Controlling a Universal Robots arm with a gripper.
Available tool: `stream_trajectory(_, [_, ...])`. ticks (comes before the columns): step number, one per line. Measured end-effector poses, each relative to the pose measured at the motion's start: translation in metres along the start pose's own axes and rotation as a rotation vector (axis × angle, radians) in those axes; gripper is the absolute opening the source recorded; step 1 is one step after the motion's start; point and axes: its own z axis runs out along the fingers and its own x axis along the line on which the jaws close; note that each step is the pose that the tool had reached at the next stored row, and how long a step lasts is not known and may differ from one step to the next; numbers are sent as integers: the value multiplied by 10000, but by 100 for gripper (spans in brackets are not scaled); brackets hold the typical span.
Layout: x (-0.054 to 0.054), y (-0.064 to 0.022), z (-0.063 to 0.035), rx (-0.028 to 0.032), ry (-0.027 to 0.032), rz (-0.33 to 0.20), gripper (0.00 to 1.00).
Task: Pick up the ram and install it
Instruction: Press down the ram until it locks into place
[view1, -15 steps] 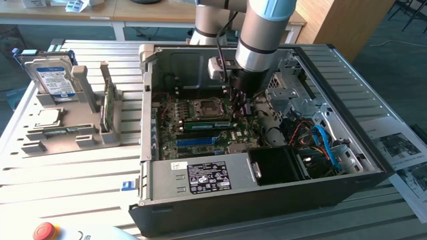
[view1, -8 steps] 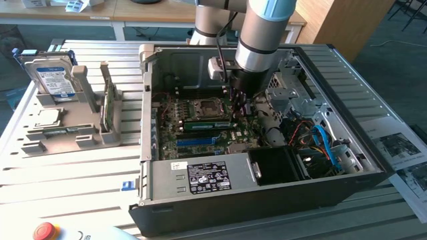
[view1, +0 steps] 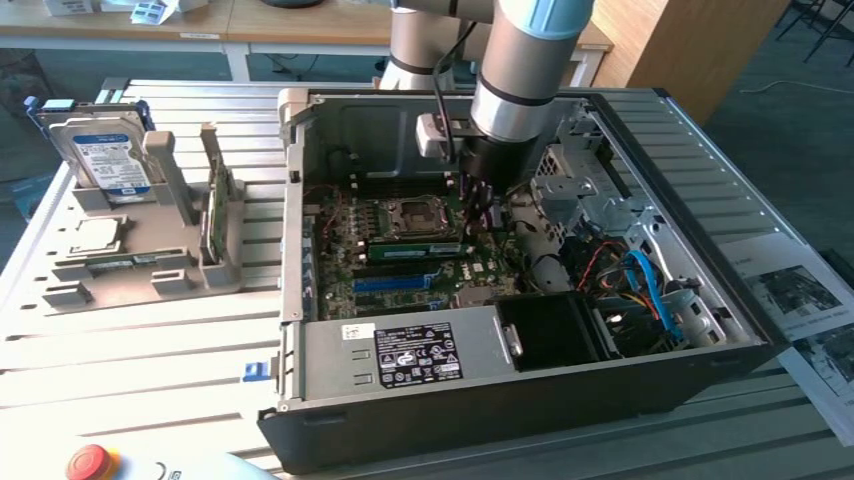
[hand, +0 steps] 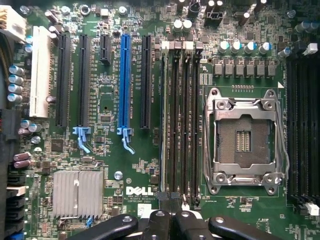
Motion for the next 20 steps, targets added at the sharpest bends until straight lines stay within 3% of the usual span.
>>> stream_trajectory(5, [1, 3, -66, -9, 2, 0, 11])
stream_trajectory(11, [2, 5, -68, -9, 2, -1, 11])
stream_trajectory(20, [-4, 133, -63, 0, 2, 1, 11])
